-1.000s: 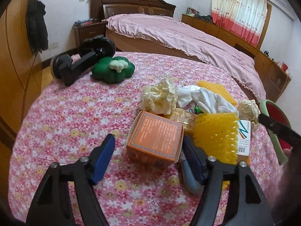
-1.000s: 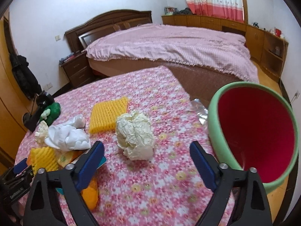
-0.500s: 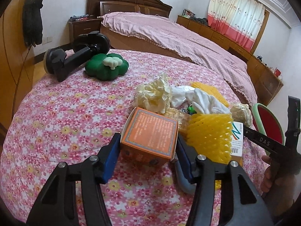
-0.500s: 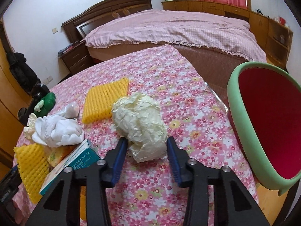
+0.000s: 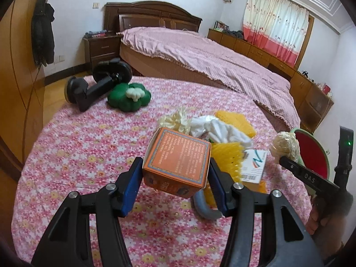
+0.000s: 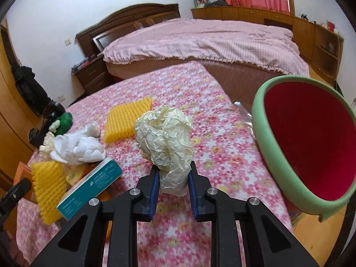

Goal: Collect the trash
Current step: 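Carry both items over the red bucket and open both tools to drop them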

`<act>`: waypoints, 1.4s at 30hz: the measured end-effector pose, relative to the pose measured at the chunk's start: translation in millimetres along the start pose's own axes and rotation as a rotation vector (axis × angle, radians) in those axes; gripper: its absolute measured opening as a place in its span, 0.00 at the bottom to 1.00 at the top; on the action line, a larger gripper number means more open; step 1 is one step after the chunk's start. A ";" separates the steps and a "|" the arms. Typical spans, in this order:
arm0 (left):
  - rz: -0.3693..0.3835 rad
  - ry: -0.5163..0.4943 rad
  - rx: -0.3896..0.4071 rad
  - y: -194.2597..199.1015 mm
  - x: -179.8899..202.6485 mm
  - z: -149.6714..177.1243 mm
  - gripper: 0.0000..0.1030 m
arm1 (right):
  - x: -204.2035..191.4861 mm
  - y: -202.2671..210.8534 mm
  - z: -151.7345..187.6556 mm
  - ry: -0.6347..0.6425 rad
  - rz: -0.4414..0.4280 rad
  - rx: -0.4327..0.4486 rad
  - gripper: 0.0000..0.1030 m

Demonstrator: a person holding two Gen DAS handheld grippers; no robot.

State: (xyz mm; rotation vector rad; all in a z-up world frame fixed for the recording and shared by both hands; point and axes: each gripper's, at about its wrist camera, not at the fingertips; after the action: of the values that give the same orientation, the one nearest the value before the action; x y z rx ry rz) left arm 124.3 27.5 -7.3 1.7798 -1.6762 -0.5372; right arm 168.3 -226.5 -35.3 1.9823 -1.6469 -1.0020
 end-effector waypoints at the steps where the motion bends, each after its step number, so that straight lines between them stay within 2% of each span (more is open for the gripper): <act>1: 0.001 0.002 0.005 3.9 0.9 -0.8 0.56 | 0.8 6.1 0.5 -0.002 -0.004 0.011 0.22; 8: 0.033 -0.003 0.025 27.7 15.0 -4.5 0.56 | 4.8 55.9 5.3 -0.027 -0.029 0.106 0.22; 12: 0.087 -0.023 0.020 37.6 30.0 -11.2 0.56 | 7.0 78.5 5.1 -0.037 -0.044 0.140 0.22; 22: 0.173 -0.088 0.052 49.5 79.2 -27.7 0.56 | 42.2 137.1 13.2 -0.089 0.015 0.261 0.22; 30: 0.233 -0.147 0.019 38.7 132.0 -28.0 0.56 | 84.8 153.7 16.5 -0.157 0.064 0.299 0.22; 42: 0.334 -0.290 -0.032 0.0 238.8 -17.4 0.56 | 158.1 146.6 16.9 -0.239 0.122 0.281 0.22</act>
State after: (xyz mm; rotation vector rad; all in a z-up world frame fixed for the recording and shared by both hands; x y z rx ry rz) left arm 161.9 -205.2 34.7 1.4065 -2.0971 -0.6879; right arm 64.6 -411.2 8.3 1.9625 -2.1132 -1.0438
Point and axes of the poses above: each gripper's, at about its wrist camera, not at the fingertips, and y roughly against the way its jaws point, x to its right, z to its underside, and after that the axes turned 7 degrees about -z, right-handed
